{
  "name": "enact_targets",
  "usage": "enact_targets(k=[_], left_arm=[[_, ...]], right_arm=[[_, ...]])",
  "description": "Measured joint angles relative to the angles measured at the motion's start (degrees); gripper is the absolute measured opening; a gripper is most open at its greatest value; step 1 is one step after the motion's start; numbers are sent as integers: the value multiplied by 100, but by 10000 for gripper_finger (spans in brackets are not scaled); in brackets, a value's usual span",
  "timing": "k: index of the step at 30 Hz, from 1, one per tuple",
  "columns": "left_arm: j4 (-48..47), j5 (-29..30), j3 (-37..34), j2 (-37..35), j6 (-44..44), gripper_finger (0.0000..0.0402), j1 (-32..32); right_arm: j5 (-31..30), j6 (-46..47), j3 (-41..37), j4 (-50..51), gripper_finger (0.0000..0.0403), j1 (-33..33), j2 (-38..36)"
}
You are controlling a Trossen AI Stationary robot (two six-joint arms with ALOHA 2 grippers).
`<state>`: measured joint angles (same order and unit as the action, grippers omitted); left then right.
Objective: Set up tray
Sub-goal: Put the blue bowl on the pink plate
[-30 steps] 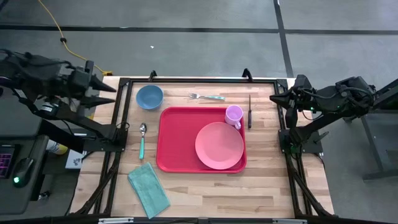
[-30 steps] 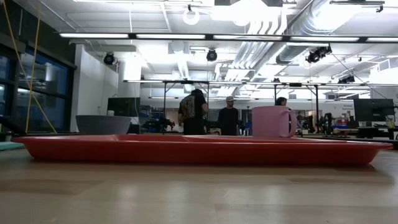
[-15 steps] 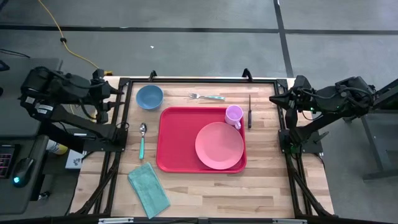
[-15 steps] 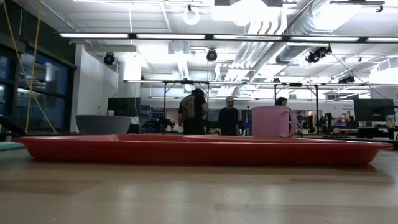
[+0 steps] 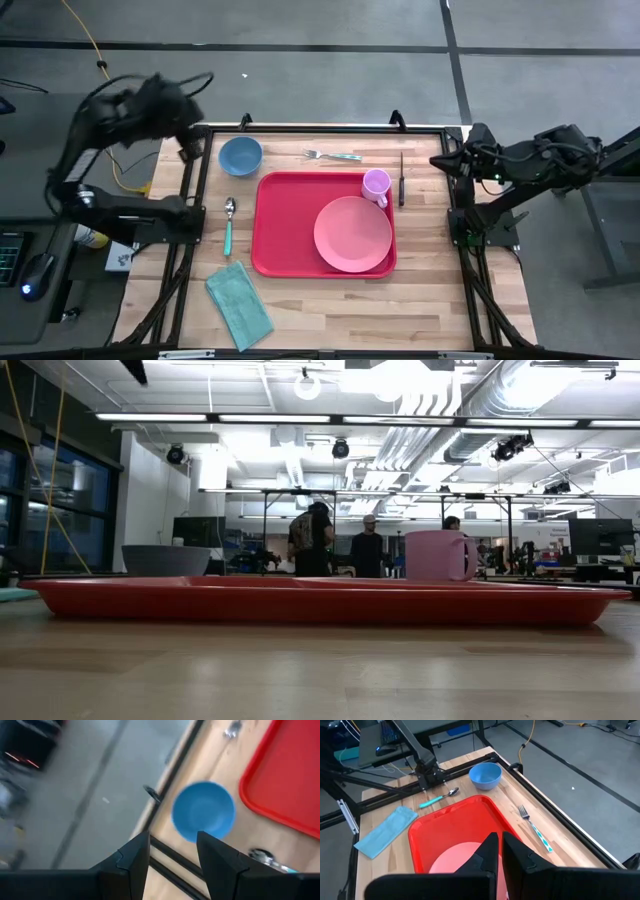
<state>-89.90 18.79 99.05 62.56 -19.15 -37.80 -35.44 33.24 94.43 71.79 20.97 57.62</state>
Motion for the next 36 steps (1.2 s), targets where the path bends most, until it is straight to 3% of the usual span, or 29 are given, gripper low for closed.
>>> enact_targets(k=[4,8,14,16,21,26,29,33,36], left_arm=[[-6,-1043,-3,437,-566,196,-1200],[1,-2519,10,832,-1042,196,-2400],[-48,-3735,-42,614,-1165,196,-3055],[12,-3465,-164,649,-1078,196,-3130],[101,-2130,-641,677,-729,196,-2774],[347,-1682,-910,686,53,196,-2215],[476,-1442,-1417,677,200,196,-2249],[664,-623,-1881,689,322,196,-2208],[782,-666,-1953,686,486,196,-2221]], right_arm=[[79,40,0,-2,0,0,95],[149,41,0,-2,0,1,175],[154,39,0,0,0,4,243],[162,40,0,0,0,4,257],[306,107,0,-2,0,7,321],[316,107,0,-2,0,7,372],[357,127,0,-2,0,7,394],[392,127,0,-5,0,7,429],[391,127,0,-6,0,7,444]])
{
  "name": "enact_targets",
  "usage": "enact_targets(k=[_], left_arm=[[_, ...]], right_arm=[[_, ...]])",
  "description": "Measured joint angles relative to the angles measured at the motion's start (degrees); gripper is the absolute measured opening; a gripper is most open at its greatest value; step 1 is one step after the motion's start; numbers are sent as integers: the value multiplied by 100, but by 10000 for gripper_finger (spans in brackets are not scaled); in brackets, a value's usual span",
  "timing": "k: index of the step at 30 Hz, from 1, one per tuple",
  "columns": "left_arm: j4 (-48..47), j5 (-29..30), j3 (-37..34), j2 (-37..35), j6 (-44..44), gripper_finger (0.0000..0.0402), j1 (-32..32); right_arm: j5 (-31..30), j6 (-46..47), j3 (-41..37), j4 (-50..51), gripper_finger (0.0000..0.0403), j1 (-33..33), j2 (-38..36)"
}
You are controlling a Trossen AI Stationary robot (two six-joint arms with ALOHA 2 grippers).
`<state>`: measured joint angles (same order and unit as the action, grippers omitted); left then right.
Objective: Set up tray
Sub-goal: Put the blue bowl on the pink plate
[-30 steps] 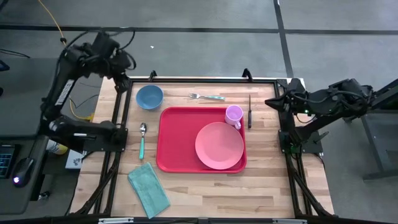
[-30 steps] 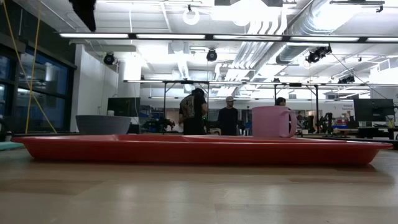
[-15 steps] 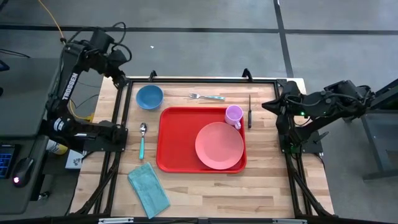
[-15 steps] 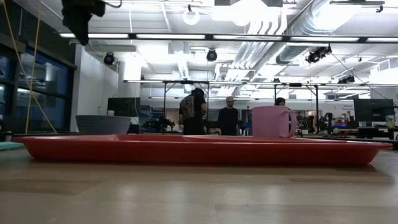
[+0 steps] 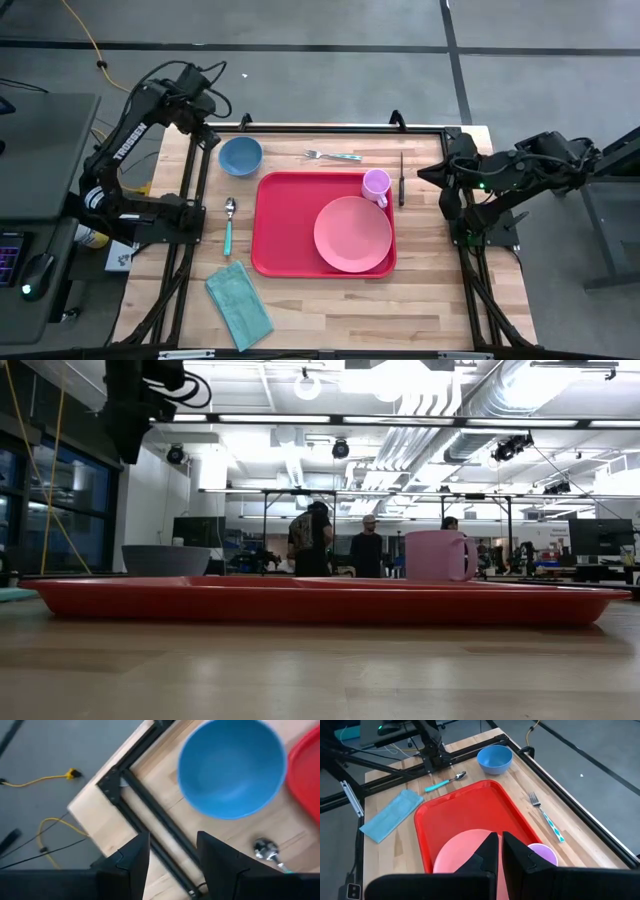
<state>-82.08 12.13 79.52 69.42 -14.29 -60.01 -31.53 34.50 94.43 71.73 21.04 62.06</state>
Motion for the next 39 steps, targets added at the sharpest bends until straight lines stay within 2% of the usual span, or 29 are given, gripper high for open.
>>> enact_targets(k=[4,8,18,23,27,32,39], left_arm=[[192,-216,-170,-9,244,196,1],[297,153,-338,-5,387,196,2],[642,240,-876,-3,556,196,2],[954,-163,-1212,-3,673,196,2],[1479,-600,-1742,1,818,196,2],[1960,-461,-2200,5,1012,196,2],[2743,-584,-2747,86,1522,196,-129]], right_arm=[[4,0,0,0,0,0,28],[46,0,0,0,0,0,45],[44,-31,0,-2,0,0,63],[46,-44,0,-2,0,0,61],[48,-44,0,-2,0,0,61],[173,-43,0,-2,0,0,61],[211,-2,0,-4,0,0,61]])
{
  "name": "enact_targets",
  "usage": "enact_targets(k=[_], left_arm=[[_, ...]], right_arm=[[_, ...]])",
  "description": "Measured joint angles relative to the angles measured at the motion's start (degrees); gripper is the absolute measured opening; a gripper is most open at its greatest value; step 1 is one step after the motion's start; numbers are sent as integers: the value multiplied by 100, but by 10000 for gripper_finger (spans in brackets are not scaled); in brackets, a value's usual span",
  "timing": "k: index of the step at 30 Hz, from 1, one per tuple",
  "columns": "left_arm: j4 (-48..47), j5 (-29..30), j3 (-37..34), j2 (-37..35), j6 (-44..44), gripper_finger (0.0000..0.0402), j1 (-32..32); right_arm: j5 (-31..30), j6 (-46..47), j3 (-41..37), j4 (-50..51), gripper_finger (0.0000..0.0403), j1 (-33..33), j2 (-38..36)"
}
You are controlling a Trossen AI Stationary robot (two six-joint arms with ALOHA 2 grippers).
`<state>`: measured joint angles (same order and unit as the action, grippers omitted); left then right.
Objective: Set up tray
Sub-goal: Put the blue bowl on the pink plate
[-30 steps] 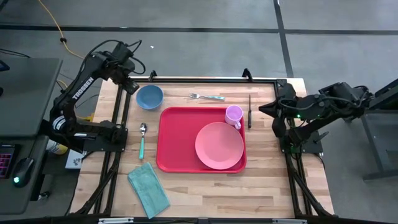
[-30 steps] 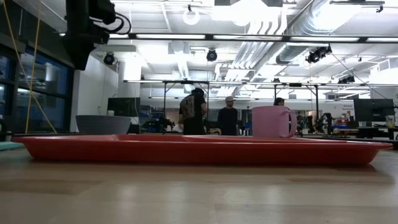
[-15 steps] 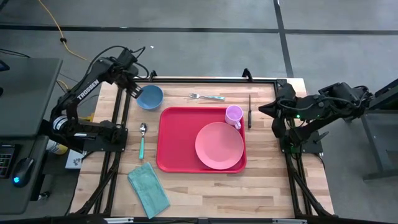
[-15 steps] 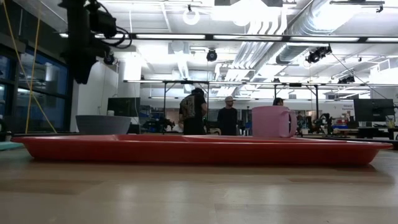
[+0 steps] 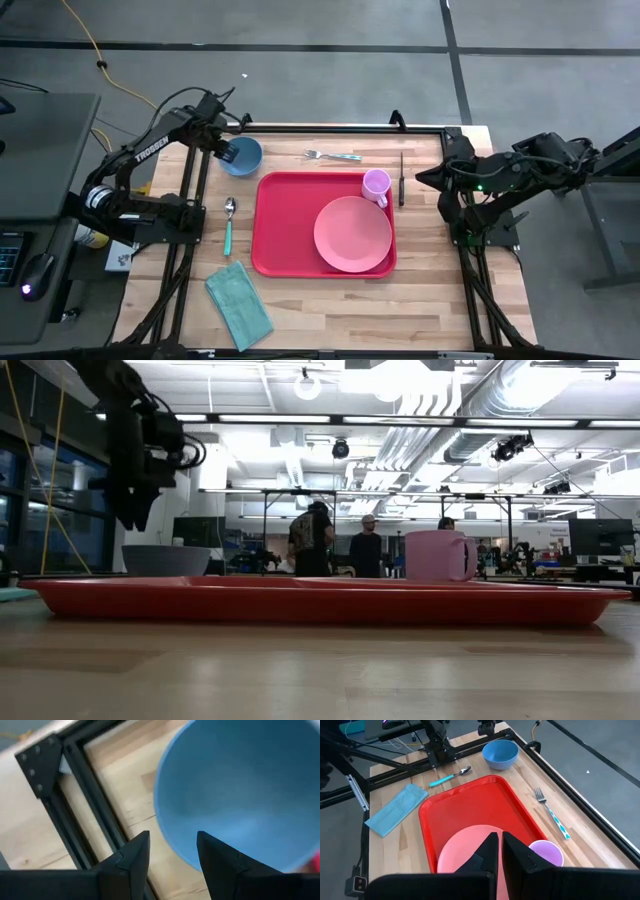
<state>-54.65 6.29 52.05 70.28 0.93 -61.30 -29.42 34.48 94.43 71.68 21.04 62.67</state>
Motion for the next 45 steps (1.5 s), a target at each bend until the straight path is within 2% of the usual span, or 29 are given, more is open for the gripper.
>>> enact_targets(k=[14,30,36,45], left_arm=[[-14,242,-89,843,409,196,-26],[160,108,-85,1172,856,194,-26],[711,-312,-239,1239,1042,166,-22],[800,-248,-275,1369,1188,120,-22]], right_arm=[[45,18,0,0,0,0,0],[1,-20,0,2,0,0,0],[2,-39,0,2,0,0,0],[68,-39,0,4,0,0,0]])
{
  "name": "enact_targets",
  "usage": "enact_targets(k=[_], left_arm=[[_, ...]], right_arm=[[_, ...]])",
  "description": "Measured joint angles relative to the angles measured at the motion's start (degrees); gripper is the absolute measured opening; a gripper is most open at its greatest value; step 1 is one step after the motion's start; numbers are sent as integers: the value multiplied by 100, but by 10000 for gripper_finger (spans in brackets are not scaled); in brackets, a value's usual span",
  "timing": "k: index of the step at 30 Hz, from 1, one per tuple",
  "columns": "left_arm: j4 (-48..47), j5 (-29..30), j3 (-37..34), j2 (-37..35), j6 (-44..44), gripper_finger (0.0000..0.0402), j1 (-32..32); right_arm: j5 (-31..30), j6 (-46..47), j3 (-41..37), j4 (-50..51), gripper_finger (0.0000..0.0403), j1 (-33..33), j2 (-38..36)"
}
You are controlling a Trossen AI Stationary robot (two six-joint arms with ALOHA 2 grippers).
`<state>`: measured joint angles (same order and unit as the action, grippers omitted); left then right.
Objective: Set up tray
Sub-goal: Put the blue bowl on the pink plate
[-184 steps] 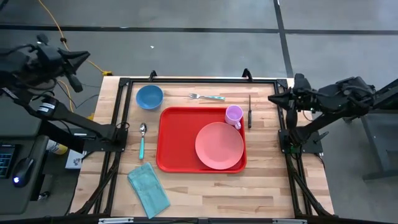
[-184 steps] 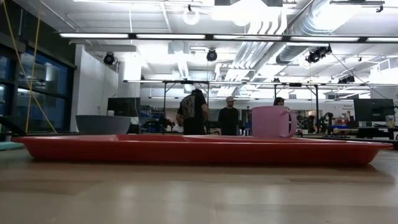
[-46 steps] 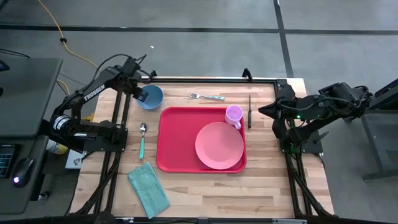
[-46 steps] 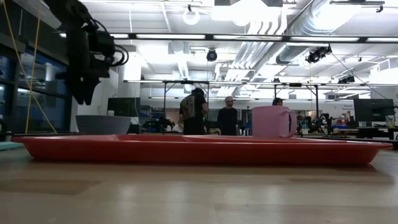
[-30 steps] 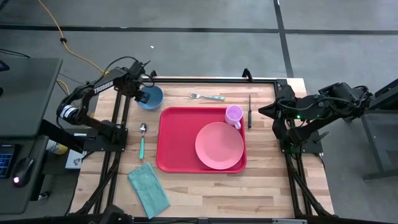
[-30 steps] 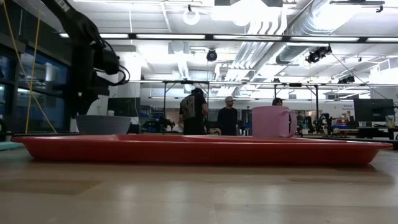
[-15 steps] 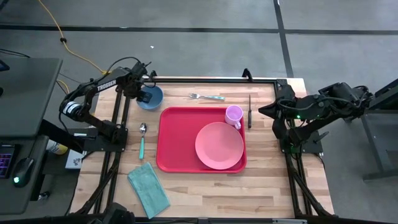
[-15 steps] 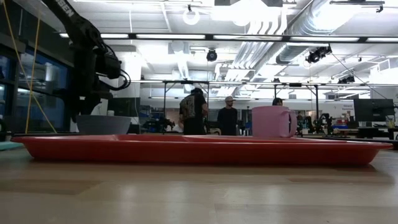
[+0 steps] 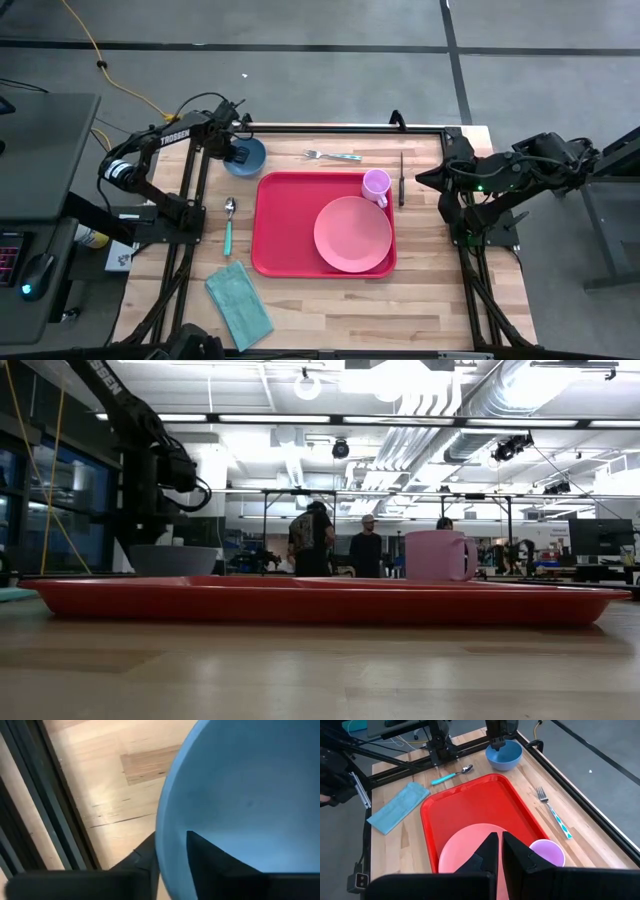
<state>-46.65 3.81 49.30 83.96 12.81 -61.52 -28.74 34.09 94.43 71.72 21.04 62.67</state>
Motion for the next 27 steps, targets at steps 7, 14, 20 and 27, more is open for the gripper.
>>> enact_targets(k=[7,14,20,27], left_arm=[[85,-127,33,-39,3,17,0],[-53,-247,12,-124,-119,17,-62],[-77,-766,-16,-373,-379,17,-373],[-89,-1352,-16,-897,-669,17,-531]], right_arm=[[67,-2,-2,0,0,0,-2],[84,-4,-2,7,0,0,-2],[87,-96,-2,11,0,0,-2],[115,-186,-2,16,0,0,-2]])
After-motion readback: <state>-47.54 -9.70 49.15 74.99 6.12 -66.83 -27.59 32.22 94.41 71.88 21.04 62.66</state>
